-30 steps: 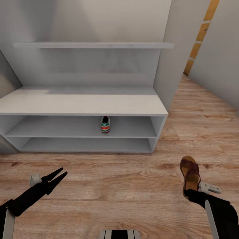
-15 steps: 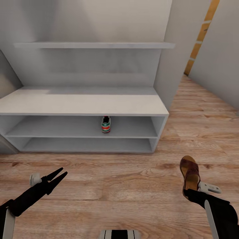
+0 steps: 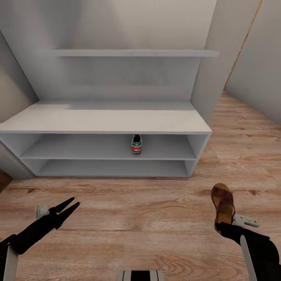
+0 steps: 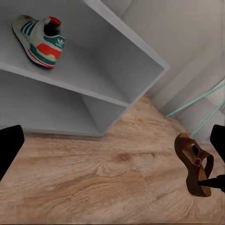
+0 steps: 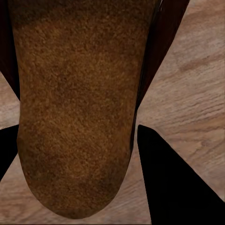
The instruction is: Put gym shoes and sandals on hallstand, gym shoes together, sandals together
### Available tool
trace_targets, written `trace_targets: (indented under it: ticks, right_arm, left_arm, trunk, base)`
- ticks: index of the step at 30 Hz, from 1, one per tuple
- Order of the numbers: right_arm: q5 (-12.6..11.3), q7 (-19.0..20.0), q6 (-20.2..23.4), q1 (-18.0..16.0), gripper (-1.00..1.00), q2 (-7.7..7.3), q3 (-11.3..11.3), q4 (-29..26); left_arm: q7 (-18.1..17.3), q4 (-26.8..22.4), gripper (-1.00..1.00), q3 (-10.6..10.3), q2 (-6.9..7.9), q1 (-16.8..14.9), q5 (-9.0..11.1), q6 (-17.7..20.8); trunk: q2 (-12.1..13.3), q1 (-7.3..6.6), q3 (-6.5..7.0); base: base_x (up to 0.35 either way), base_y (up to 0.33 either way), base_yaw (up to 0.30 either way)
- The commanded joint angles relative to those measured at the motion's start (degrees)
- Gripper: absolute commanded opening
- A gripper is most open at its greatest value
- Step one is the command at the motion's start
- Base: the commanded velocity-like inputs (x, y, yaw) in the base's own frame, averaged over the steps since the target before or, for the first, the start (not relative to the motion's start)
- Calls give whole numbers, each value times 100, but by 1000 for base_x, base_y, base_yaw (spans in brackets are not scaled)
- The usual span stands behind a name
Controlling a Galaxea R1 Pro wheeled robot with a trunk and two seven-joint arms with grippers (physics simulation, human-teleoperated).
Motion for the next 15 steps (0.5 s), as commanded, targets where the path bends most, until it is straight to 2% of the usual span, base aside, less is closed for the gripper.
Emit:
trace_targets:
  ticks: [1, 15]
  right_arm:
    - [6, -4, 32, -3, -100, -1, 0, -9]
    - [6, -4, 32, -5, -100, 1, 0, -7]
  left_arm:
    - [-22, 4, 100, 3, 0, -3, 13, 60]
    - [-43, 9, 100, -2, 0, -3, 14, 60]
  trunk:
    - [-2, -3, -4]
    - [-2, -3, -4]
  base:
    - [-206, 260, 0]
    - [-190, 265, 0]
